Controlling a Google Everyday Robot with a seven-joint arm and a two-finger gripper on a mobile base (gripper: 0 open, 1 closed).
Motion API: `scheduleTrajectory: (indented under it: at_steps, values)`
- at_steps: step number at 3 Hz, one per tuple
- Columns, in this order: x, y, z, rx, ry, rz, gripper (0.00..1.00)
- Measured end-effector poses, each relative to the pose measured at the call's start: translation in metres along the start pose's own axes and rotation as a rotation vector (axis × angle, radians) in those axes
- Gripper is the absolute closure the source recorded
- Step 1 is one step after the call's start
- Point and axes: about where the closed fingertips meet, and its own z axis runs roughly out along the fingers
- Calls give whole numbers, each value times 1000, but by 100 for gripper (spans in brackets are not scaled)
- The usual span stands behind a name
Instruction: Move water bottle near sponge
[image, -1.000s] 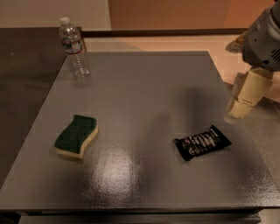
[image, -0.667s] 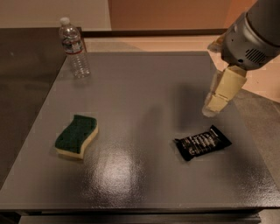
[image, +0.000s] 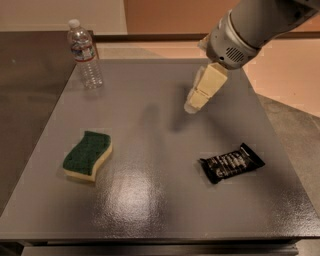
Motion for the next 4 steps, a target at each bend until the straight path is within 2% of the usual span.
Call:
scheduleTrajectory:
  at_steps: [2, 4]
  values:
    - [-77, -37, 59, 2, -134, 20, 0]
    - [-137, -57, 103, -16, -241, 53, 0]
